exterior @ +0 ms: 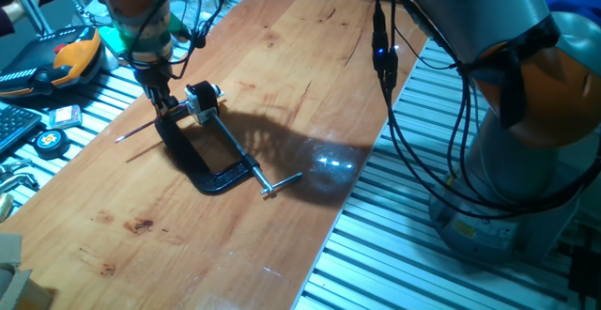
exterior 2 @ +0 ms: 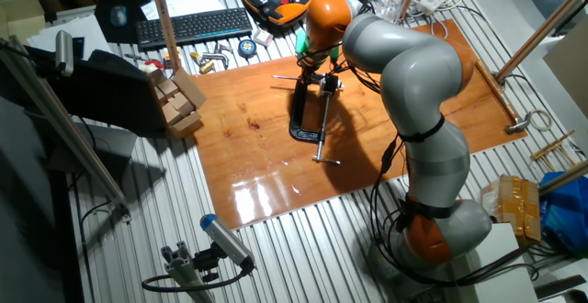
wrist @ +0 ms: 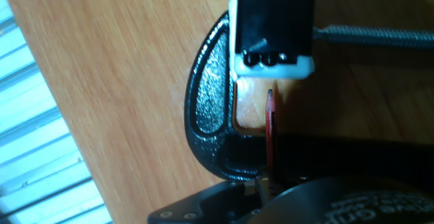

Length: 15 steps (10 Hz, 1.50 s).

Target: Insert the pencil into the pencil sharpener

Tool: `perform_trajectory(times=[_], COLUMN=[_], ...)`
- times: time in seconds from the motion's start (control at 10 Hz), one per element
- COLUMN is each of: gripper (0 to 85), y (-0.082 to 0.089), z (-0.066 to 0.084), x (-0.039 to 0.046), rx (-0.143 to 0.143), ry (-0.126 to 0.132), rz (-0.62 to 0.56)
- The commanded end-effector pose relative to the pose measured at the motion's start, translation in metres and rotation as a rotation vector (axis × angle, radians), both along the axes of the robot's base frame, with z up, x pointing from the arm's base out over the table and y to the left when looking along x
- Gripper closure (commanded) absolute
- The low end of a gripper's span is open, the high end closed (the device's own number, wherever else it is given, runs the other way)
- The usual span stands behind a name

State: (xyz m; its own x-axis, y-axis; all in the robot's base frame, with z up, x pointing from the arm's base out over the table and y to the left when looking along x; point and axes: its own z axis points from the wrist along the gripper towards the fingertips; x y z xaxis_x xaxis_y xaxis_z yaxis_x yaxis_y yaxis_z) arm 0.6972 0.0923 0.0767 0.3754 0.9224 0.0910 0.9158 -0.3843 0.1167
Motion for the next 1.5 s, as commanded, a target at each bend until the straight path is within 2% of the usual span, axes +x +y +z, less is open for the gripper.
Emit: perform_trajectory(times=[0.0, 0.6, 1.4], gripper=[85.0, 85.0, 85.0], y=[-0.0006, -0.0023, -0.0102], z=[-0.0003, -0.0001, -0.0018], x=[-0.0001, 0.0001, -0.0028], rx=[-0.003, -0.015, -0.005], ry=[0.0, 0.002, 0.01], rz=[0.0, -0.014, -0.015])
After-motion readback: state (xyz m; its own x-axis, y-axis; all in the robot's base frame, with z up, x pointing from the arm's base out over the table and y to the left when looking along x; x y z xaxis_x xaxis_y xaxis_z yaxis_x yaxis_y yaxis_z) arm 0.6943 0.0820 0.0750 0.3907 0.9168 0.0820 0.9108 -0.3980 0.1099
